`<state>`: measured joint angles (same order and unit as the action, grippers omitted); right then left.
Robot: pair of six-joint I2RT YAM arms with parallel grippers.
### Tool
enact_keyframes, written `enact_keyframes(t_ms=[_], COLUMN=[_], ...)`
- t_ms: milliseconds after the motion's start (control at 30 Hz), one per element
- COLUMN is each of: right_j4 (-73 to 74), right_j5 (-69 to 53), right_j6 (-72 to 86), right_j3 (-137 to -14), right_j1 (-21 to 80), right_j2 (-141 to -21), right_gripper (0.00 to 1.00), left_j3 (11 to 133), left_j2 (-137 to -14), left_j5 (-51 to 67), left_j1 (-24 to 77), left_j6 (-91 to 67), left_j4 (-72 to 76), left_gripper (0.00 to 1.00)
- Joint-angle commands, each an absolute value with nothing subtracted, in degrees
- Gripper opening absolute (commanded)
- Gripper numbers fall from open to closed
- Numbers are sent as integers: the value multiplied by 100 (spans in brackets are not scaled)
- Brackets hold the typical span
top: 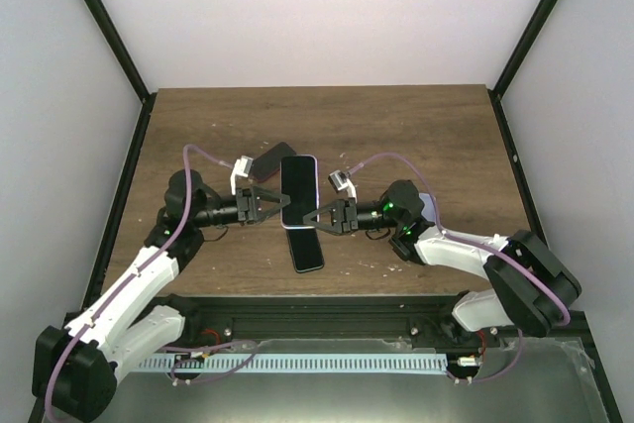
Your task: Put the phone into the phone case
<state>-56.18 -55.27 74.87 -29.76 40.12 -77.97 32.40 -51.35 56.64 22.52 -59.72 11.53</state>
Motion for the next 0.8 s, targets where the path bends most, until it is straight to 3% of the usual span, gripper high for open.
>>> enact_keyframes(t_ms=[0,67,267,467,600,667,767], right_j4=[-5934,-5945,-5537,-4834,-4674,-4494,-4362], right_j5=[-5160,-5134,-5182,-5077,-5005,-4947,-4894], right_j6=[7401,7388,7197,6917,6915,6889,6830], right_j3=[-3188,-3201,-3303,-3397,-3443,-3505,-3594], right_j1=[4035,4032,4036,4034,4034,4034,4025], right_j2=[-7676,-7673,-7616,-7393,-7320,-7292,-7265], right_gripper=[2,2,7,37,47,45,28], left_j3=[3155,3074,2977,3015,3053,3070,3152], left_j2=[-4993,-4984,-4990,-4977,-4990,-4979,-4941], left_j5=[5924,5928,5961,6206,6384,6469,6475], left_j1=[2259,2259,2259,2259,2263,2259,2261], left_j6=[-5863,-5901,-5925,-5782,-5630,-5577,-5367], left_j4=[1108,1155,1324,1467,1400,1366,1079], left_gripper=[52,46,13,8,7,7,8])
